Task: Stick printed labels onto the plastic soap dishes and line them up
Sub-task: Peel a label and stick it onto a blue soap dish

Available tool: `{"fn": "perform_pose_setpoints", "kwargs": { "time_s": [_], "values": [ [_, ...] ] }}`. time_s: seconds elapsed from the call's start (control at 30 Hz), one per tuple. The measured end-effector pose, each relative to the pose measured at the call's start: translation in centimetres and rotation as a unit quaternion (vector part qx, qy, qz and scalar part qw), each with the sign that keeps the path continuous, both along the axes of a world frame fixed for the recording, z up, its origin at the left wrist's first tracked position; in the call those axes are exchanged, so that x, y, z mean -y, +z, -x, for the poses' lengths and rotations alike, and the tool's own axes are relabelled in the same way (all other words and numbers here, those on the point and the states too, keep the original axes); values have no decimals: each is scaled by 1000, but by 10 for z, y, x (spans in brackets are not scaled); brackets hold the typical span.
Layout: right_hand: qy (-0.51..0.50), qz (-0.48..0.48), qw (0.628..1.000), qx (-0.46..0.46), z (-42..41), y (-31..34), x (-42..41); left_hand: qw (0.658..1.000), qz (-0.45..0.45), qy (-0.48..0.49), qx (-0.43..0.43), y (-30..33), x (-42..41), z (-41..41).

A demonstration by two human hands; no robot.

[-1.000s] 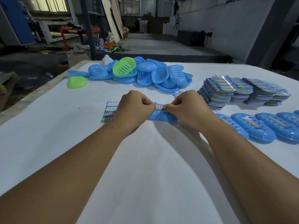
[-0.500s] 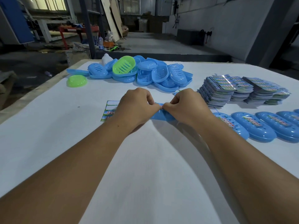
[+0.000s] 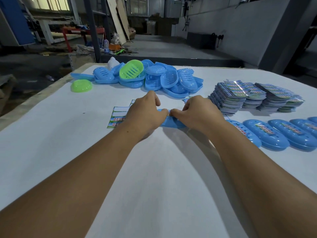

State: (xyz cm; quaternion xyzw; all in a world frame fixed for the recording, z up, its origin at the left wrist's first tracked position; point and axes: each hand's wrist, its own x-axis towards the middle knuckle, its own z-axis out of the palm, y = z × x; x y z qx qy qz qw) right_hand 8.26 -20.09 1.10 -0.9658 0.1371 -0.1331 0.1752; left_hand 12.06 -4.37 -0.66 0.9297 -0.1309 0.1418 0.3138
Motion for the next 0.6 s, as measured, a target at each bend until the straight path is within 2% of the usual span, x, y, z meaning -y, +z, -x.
{"fn": "perform_pose_setpoints", "kwargs": {
  "time_s": [0.13, 0.27, 0.37, 0.47, 0.6],
  "values": [
    [32, -21, 999, 16, 2, -2, 2, 998, 55, -9, -31, -3, -1, 0],
    [141, -59, 986, 67, 5, -4, 0, 994, 103, -15, -21, -3, -1, 2],
    [225, -78, 969, 60, 10, -5, -8, 991, 135, -1, -10, -2, 0, 3],
    [258, -19, 965, 41, 15, -4, -12, 989, 147, 6, -8, -2, 0, 4],
    [213, 54, 975, -3, 23, 3, -10, 989, 150, 0, -7, -3, 0, 5]
  ]
}}
